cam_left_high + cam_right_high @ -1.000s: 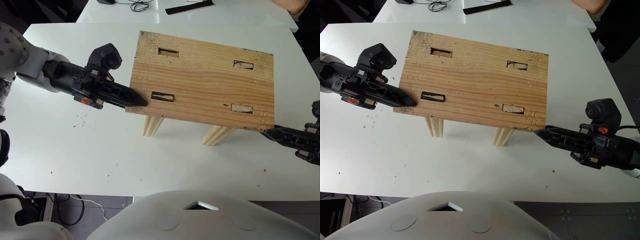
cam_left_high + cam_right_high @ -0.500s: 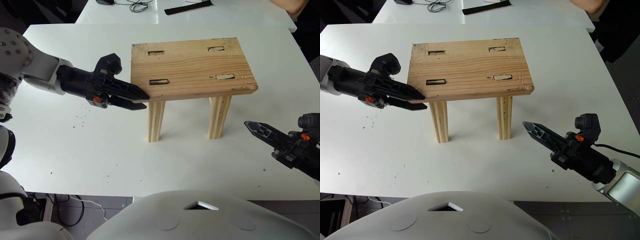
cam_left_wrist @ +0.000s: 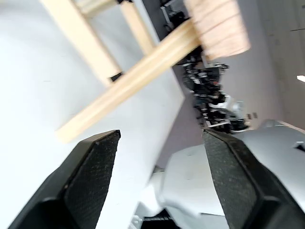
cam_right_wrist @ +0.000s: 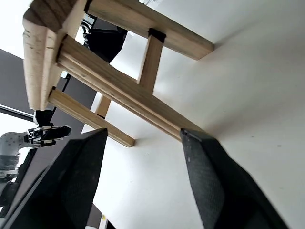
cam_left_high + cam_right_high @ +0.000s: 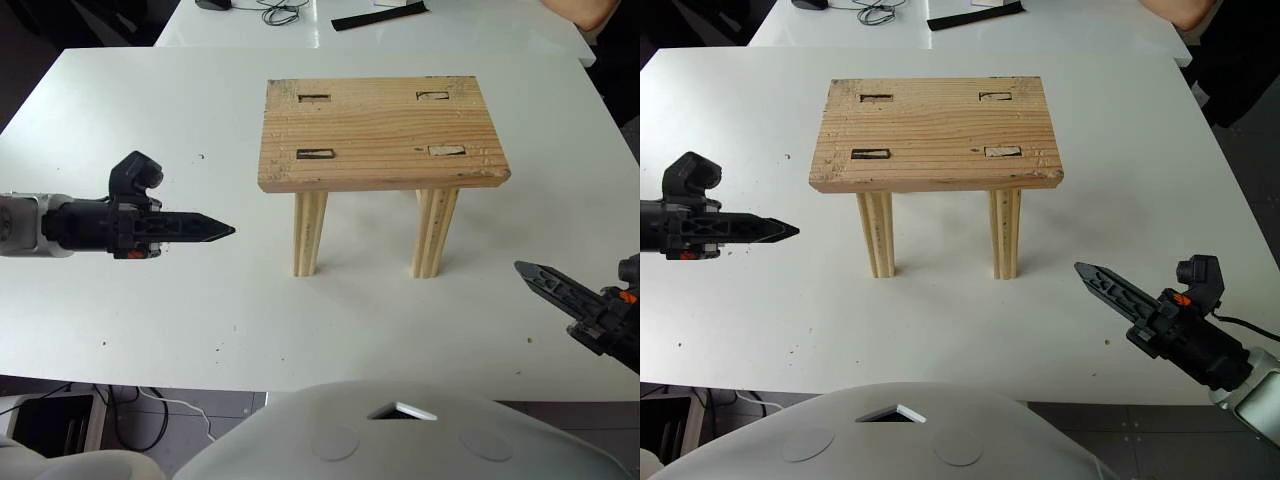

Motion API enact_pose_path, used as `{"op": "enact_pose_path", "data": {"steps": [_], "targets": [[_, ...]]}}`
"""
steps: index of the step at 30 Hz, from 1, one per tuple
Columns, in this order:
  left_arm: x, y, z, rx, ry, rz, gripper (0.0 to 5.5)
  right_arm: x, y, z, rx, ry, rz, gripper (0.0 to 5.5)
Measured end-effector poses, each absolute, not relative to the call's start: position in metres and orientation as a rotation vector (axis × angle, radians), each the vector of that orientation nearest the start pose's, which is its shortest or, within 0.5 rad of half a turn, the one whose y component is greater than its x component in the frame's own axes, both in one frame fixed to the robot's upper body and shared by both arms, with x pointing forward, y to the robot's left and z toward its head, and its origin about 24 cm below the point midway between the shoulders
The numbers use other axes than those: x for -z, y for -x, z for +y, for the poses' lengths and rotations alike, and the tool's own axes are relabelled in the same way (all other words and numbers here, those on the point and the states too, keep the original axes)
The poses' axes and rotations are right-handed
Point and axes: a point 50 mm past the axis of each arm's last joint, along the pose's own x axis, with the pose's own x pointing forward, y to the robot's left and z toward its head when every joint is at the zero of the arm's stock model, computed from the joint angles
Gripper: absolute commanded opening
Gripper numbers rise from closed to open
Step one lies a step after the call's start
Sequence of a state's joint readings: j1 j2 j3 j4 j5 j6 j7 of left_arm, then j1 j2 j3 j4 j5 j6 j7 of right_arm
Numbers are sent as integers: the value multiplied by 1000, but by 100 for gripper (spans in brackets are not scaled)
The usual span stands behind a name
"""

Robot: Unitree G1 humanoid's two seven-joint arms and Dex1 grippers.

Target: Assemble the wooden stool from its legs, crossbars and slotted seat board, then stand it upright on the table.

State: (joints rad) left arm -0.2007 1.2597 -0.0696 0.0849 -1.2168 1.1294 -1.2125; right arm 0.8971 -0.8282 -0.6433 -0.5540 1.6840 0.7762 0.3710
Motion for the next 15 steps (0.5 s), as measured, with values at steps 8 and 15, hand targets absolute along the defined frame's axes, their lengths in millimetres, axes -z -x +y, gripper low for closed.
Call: {"op": "enact_pose_path", "data": {"steps": [8,15], "targets": [[-65,-233,261,739,155,606,318,-55,-123,-306,16,-265,540,279],[-13,-270,223,326,-123,331,318,-36,-232,-259,-71,88,256,279]]}}
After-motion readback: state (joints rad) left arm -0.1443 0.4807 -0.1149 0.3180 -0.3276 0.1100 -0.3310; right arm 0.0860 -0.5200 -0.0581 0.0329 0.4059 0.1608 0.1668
